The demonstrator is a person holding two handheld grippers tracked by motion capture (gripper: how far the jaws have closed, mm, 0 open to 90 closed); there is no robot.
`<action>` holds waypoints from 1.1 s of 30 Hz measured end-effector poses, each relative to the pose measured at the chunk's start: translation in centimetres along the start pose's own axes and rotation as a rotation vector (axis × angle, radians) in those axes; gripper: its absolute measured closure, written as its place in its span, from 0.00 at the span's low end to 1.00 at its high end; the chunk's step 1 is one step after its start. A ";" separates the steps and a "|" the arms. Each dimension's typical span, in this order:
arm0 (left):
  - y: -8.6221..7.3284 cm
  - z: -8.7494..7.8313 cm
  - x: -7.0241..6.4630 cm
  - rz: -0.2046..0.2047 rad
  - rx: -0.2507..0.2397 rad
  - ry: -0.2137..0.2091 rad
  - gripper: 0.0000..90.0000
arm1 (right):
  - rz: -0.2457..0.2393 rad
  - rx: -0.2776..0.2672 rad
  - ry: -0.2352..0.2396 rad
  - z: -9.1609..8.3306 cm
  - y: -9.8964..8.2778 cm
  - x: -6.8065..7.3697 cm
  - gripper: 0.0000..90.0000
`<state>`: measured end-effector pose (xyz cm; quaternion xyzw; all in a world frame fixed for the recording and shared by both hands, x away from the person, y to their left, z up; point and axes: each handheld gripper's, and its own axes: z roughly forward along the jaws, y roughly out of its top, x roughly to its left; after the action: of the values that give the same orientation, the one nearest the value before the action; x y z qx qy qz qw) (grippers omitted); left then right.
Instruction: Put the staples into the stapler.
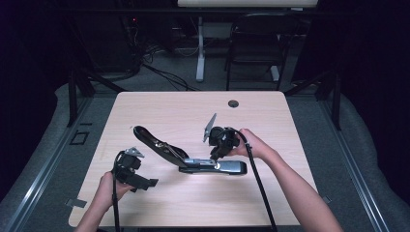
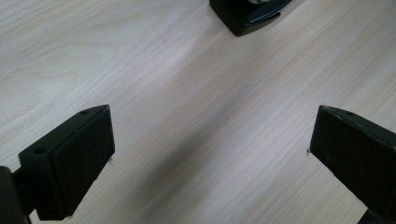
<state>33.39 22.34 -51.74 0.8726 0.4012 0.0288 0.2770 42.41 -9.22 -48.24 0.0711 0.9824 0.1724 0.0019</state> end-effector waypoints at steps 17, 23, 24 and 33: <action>0.0 0.0 0.0 0.004 -0.005 -0.007 0.00 | -0.018 0.047 -0.009 1.6 1.4 0.3 0.87; 0.0 -0.1 0.0 0.003 -0.008 -0.010 0.00 | -0.028 0.067 -0.010 1.9 1.6 0.3 0.86; 0.0 -0.1 0.0 0.003 -0.009 -0.010 0.00 | -0.021 0.067 -0.009 2.0 1.6 0.3 0.86; 0.0 -0.1 0.0 -0.006 -0.021 -0.018 0.00 | 0.018 0.051 -0.008 2.2 0.8 0.1 0.76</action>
<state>33.37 22.37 -51.60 0.8686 0.4011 0.0244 0.2899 42.51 -7.68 -49.98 0.0807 0.9859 0.1468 0.0027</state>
